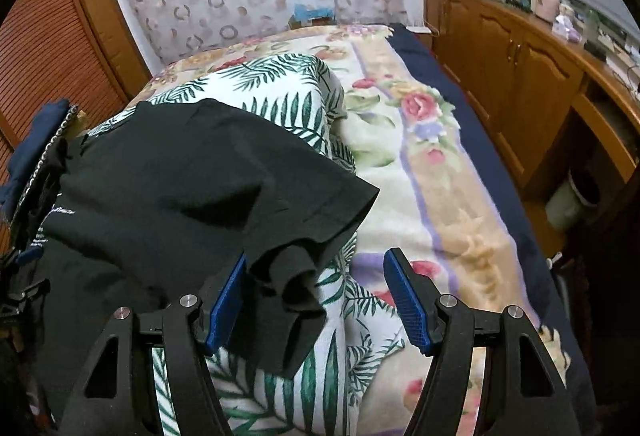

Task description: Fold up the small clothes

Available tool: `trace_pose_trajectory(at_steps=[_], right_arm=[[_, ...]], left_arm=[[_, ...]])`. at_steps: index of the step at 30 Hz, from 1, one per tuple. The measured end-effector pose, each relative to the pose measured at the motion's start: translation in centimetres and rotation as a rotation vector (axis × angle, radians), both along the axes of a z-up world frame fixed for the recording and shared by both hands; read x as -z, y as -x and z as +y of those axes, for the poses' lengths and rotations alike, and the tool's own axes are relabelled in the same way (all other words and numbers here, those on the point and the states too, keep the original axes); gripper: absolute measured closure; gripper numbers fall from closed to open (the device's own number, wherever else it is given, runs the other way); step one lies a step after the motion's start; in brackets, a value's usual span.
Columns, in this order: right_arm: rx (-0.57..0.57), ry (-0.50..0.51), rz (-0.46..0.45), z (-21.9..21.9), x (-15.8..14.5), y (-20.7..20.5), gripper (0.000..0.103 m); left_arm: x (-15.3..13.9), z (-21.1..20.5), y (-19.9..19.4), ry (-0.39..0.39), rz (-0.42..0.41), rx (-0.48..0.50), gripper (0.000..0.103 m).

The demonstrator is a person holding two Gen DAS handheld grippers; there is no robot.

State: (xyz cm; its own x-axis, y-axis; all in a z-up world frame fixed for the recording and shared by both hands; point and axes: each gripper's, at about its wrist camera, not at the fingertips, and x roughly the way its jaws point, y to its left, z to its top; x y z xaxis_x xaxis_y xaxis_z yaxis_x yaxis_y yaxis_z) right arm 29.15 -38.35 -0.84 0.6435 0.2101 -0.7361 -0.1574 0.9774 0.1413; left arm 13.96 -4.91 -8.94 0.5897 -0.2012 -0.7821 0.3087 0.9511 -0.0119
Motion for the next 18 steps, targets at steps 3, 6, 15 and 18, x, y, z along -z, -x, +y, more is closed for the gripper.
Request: trace_pose_trajectory(at_steps=[3, 6, 15, 18], right_arm=[[0.004, -0.015, 0.019, 0.0, 0.3, -0.8, 0.033], [0.006, -0.038, 0.037, 0.0, 0.6, -1.3, 0.034], [-0.040, 0.009, -0.008, 0.9, 0.7, -0.9, 0.079], [-0.050, 0.083, -0.049, 1.5, 0.4, -0.4, 0.095]], left_arm=[[0.1, -0.3, 0.0, -0.002, 0.000, 0.003, 0.014], [0.1, -0.3, -0.1, 0.000, 0.003, 0.009, 0.013], [0.2, -0.4, -0.3, -0.003, 0.002, 0.009, 0.013], [0.2, -0.4, -0.3, -0.002, 0.003, 0.009, 0.013]])
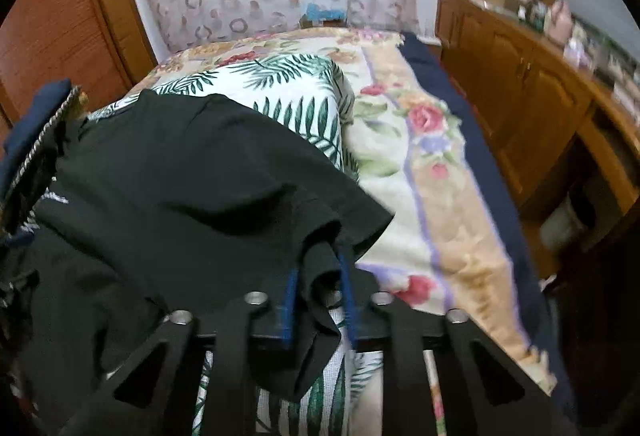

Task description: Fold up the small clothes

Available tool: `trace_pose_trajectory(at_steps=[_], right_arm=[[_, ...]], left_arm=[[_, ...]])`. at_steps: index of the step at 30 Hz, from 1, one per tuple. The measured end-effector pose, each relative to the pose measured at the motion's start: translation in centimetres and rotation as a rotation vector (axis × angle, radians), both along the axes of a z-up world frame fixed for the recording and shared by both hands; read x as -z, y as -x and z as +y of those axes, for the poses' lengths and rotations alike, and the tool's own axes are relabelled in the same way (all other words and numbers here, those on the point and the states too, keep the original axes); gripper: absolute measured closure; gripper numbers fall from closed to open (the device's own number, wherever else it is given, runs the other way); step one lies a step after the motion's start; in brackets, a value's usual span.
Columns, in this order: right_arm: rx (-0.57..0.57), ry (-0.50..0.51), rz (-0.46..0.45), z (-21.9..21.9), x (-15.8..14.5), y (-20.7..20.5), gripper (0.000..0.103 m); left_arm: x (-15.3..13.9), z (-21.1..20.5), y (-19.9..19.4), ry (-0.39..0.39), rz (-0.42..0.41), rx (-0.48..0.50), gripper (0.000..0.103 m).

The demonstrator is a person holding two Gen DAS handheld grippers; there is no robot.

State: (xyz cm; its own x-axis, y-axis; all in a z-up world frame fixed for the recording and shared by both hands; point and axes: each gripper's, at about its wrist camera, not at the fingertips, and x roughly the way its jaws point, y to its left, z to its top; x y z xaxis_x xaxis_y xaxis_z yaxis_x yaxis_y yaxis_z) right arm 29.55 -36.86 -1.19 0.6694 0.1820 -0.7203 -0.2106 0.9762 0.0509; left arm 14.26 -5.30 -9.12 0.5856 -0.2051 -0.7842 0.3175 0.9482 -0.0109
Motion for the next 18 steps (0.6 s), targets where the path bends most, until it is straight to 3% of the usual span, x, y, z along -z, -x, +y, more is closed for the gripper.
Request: trace_pose_trajectory(at_steps=[10, 18], right_arm=[[-0.079, -0.016, -0.146, 2.6, -3.8, 2.8, 0.097], [-0.221, -0.038, -0.204, 7.6, -5.9, 4.8, 0.097]], left_arm=[[-0.3, 0.0, 0.3, 0.001, -0.016, -0.013, 0.013], [-3.8, 2.0, 2.8, 0.098, -0.121, -0.054, 0.013]])
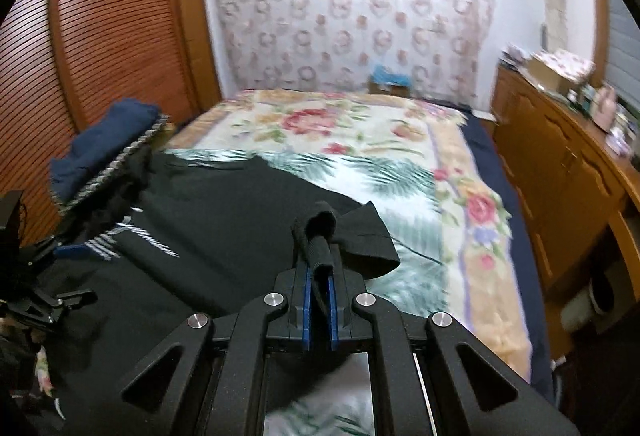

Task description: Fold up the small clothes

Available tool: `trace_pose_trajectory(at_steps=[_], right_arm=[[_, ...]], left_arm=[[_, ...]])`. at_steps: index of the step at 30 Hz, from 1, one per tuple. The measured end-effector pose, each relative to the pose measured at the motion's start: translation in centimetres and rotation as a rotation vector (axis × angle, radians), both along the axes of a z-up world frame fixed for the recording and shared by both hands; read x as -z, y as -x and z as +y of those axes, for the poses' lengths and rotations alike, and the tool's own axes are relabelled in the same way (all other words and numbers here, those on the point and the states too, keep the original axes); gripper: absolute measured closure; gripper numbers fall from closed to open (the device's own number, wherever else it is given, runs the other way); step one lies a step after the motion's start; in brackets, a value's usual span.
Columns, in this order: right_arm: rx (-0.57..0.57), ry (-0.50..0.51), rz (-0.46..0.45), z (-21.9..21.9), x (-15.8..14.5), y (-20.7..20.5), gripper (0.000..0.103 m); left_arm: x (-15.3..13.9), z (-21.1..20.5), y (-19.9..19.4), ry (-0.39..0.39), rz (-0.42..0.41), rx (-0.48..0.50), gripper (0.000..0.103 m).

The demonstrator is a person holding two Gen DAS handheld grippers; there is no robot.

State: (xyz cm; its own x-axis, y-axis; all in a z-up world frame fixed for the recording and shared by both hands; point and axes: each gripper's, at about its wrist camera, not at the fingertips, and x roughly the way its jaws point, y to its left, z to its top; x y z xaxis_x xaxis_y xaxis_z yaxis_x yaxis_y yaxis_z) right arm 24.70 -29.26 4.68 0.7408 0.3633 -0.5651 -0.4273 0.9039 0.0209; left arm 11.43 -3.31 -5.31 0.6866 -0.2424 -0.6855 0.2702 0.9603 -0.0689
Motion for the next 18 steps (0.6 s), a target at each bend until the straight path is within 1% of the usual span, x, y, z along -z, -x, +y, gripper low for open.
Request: trace_pose_trajectory(at_steps=[5, 7, 8, 9, 12, 16, 18], right_arm=[[-0.093, -0.018, 0.024, 4.0, 0.3, 0.5, 0.096], [-0.125, -0.024, 0.029, 4.9, 0.6, 0.5, 0.083], [-0.134, -0.025, 0.027, 5.1, 0.6, 0.5, 0.070], [-0.148, -0.035, 0.026, 5.2, 0.7, 0.8, 0.064], [-0.163, -0.058, 0.032, 4.7, 0.4, 0.1, 0.064], [-0.120, -0.019, 0.048, 2.9, 0.9, -0.2, 0.064], [-0.095, -0.004, 0.080, 2.3, 1.8, -1.0, 0.064]], left_arm=[[-1.5, 0.7, 1.3, 0.013, -0.052, -0.013, 0.013], [-1.6, 1.0, 1.5, 0.014, -0.059, -0.012, 0.013], [-1.6, 1.0, 1.6, 0.010, -0.063, -0.012, 0.013], [-1.6, 1.0, 1.7, 0.006, -0.065, -0.013, 0.013], [-1.4, 1.2, 1.7, 0.000, -0.066, -0.015, 0.013], [-1.1, 1.6, 1.6, 0.031, -0.054, -0.023, 0.013], [-0.8, 1.8, 1.6, 0.049, -0.047, -0.028, 0.013]])
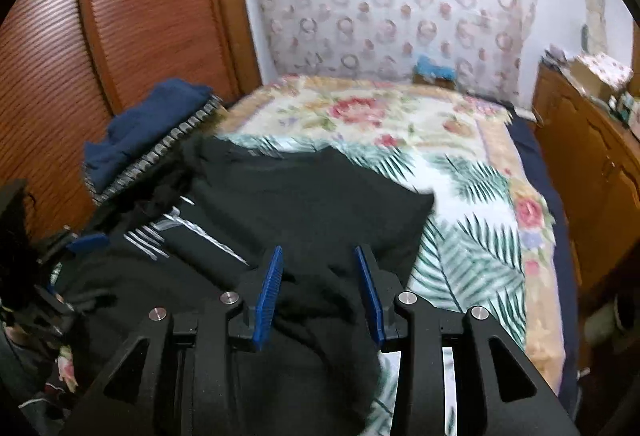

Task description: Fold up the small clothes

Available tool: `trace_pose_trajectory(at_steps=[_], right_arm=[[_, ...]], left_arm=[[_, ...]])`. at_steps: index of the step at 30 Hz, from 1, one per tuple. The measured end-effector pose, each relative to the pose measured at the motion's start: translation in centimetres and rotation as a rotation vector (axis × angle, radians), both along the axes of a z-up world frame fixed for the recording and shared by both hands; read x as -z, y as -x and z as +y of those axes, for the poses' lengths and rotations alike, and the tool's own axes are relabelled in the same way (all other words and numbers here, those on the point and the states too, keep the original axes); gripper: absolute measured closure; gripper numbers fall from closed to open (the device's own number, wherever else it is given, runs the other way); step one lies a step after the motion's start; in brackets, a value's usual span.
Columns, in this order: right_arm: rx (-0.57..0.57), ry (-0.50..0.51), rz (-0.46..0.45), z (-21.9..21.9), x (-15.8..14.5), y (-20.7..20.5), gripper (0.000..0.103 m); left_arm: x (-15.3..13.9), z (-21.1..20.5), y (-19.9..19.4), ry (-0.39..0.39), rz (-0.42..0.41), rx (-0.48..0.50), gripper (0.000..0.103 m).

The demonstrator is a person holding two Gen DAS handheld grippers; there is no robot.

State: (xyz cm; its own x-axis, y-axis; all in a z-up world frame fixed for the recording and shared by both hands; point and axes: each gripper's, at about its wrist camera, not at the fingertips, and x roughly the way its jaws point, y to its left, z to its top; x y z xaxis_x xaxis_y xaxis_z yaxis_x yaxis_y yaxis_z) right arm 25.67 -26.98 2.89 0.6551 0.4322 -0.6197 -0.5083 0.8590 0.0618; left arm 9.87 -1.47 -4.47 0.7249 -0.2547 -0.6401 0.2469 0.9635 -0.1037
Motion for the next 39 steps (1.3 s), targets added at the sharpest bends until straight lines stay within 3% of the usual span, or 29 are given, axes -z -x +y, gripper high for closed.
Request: trace_pose_trajectory(at_steps=[7, 18, 19, 20, 21, 30, 39], right_arm=[[0.026, 0.031, 0.098, -0.8, 3.9, -2.2, 0.064], [-0.002, 0.043, 0.093, 3.8, 4.5, -4.6, 0.065], [-0.015, 0.041, 0.093, 4.0, 4.5, -4.5, 0.070], [-0.032, 0.036, 0.096, 3.9, 4.5, -4.4, 0.089], [-0.053, 0.035, 0.102, 4.1, 4.6, -4.1, 0.095], [-0.147, 0.028, 0.093, 3.7, 4.5, 0.4, 0.097], [-0.197, 0.073, 0.178, 5.1, 7.8, 2.4, 0.097]], left_arm=[[0.0, -0.3, 0.2, 0.005, 0.001, -0.002, 0.013], [0.6, -0.1, 0.1, 0.004, 0.018, -0.005, 0.013], [0.6, -0.1, 0.0, 0.003, 0.019, -0.004, 0.013], [0.6, -0.1, 0.1, 0.001, 0.020, -0.003, 0.013], [0.6, -0.1, 0.0, 0.000, 0.021, -0.003, 0.013], [0.6, 0.1, 0.0, 0.009, 0.018, -0.008, 0.013], [0.5, 0.1, 0.1, 0.006, 0.012, -0.009, 0.013]])
